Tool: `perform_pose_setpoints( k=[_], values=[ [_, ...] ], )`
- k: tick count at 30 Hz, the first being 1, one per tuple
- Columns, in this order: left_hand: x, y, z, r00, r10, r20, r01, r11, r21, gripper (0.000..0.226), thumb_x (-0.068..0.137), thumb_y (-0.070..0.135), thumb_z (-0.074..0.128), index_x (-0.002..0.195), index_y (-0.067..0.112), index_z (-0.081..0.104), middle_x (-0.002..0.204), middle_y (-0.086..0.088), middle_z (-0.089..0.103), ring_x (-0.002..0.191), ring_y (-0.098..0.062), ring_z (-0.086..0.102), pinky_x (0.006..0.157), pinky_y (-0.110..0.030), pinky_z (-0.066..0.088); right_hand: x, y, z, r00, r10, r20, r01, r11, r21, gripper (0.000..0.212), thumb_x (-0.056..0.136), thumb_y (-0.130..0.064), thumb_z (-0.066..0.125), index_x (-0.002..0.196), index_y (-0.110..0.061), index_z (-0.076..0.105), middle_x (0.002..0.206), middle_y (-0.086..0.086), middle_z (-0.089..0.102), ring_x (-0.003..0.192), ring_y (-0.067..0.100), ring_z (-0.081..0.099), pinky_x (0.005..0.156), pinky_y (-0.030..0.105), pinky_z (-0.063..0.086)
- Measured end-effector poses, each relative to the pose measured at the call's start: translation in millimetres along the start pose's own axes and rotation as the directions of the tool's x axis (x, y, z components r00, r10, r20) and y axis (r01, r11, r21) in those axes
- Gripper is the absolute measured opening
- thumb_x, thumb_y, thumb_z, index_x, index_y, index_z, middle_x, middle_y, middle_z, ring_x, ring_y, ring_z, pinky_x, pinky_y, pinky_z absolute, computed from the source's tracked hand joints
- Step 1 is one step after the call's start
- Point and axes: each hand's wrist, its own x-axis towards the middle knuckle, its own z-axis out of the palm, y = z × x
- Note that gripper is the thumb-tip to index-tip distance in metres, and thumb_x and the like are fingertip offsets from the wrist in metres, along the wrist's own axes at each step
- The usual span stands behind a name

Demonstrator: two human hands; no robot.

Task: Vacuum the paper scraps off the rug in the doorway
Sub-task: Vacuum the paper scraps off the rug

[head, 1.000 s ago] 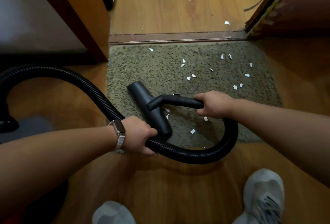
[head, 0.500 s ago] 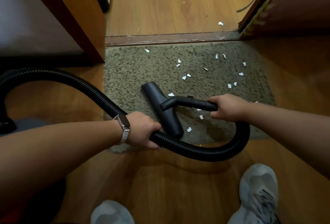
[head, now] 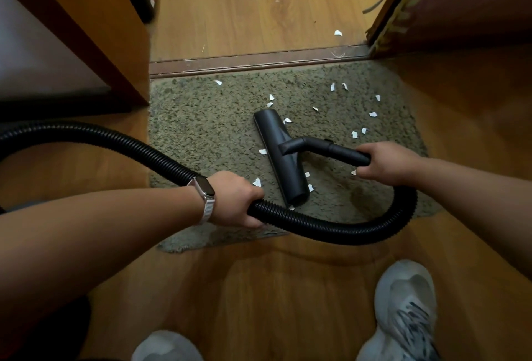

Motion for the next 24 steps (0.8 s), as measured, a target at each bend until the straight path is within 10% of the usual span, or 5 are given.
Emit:
perform_pose_setpoints(
  k=[14,24],
  values=[
    [10.7,-2.5,-18.1,0.995,-0.039,-0.095,0.035,0.998,-0.047,0.055,0.076,0.082,0.046,0.086,0.028,0.050,0.076,0.006,0.062,0.066,-0.019,0.059,0.061,-0.031,0.053,2.6,23.5,-15.9,0.988,0.148,-0.040,-0.145,0.988,0.060,0.020,0.084,-0.033,0.067,0.102,-0.025,0.064,0.077,0.000,0.064,0.069,0.016,0.059,0.058,0.029,0.041],
    [-19.6,-11.4,-10.7,1.000,0.015,0.003,-0.015,1.000,0.023,0.051,0.080,0.074,0.051,0.098,0.026,0.055,0.089,0.002,0.066,0.082,-0.024,0.066,0.071,-0.036,0.055,10.8,-54.1,0.1,0.993,-0.120,0.004,0.120,0.987,-0.107,0.016,0.080,-0.037,0.065,0.093,-0.029,0.059,0.074,-0.009,0.058,0.076,0.019,0.057,0.056,0.028,0.035]
  ],
)
